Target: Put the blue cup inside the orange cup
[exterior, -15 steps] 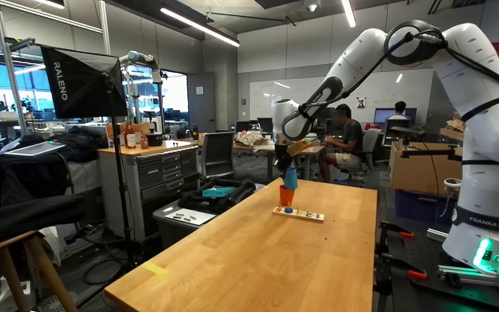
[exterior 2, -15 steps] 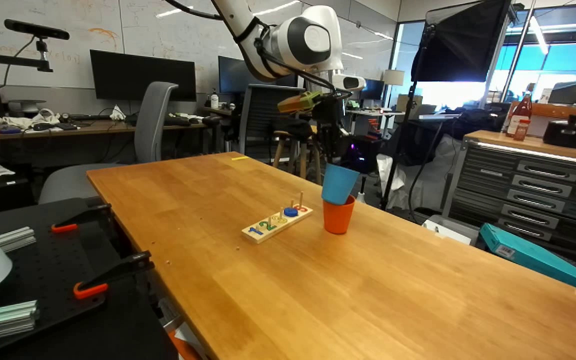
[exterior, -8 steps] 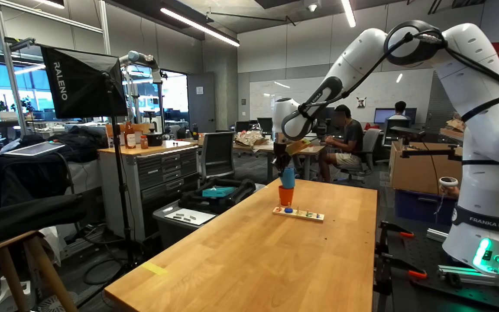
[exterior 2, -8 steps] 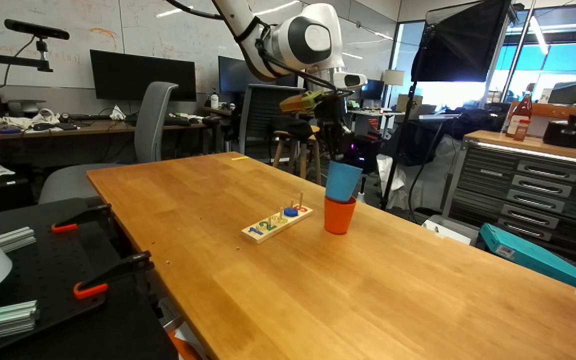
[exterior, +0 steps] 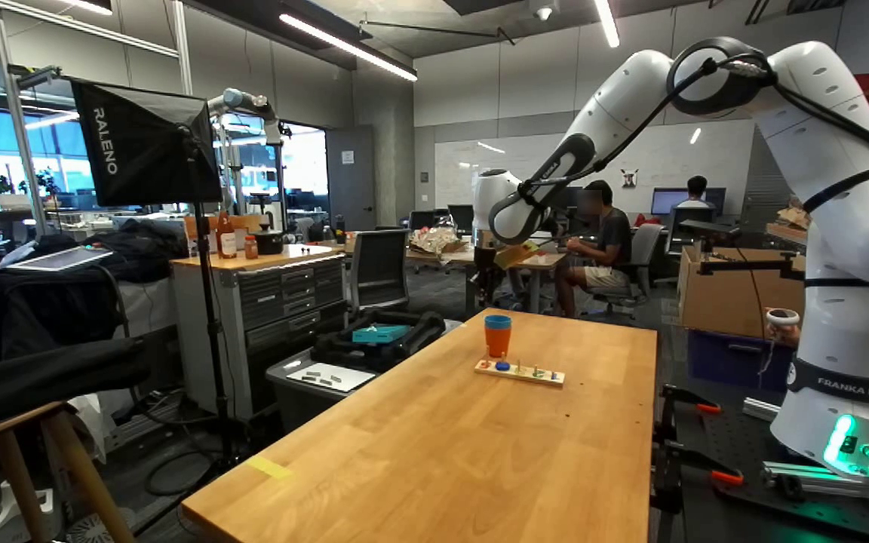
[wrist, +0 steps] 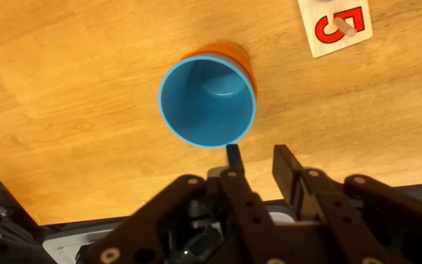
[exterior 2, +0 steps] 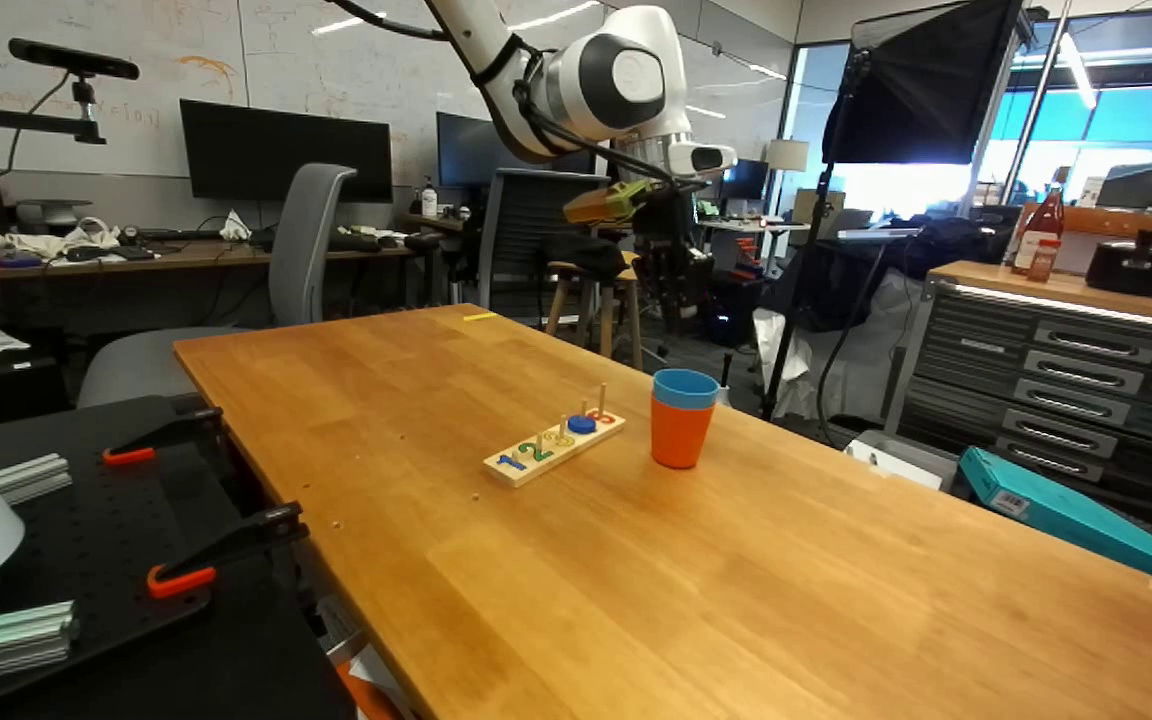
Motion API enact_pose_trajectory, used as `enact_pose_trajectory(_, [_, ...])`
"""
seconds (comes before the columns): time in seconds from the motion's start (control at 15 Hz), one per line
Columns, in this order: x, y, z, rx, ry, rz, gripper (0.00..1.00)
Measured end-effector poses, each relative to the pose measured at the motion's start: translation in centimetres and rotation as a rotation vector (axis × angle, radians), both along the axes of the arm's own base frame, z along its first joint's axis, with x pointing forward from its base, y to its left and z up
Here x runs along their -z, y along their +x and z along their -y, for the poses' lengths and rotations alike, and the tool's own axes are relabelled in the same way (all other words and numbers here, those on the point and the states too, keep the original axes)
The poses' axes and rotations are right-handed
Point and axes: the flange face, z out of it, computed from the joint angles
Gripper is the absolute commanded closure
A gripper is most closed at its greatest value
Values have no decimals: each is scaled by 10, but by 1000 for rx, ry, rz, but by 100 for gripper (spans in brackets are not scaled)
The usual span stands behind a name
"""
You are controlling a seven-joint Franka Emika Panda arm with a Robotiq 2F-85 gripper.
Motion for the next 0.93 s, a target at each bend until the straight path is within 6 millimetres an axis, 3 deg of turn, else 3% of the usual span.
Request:
enact_pose_trajectory(0.33, [-3, 0, -8, -4, 17, -12, 1])
enact_pose_trajectory(0.47, [-11, -3, -33, -48, 75, -68, 0])
enact_pose_trajectory(0.6, [-32, -9, -67, -112, 148, -130, 0])
enact_pose_trajectory(0.73, [-62, -16, -99, -174, 220, -196, 0])
enact_pose_trajectory(0.93, [-108, -23, -125, -236, 269, -256, 0])
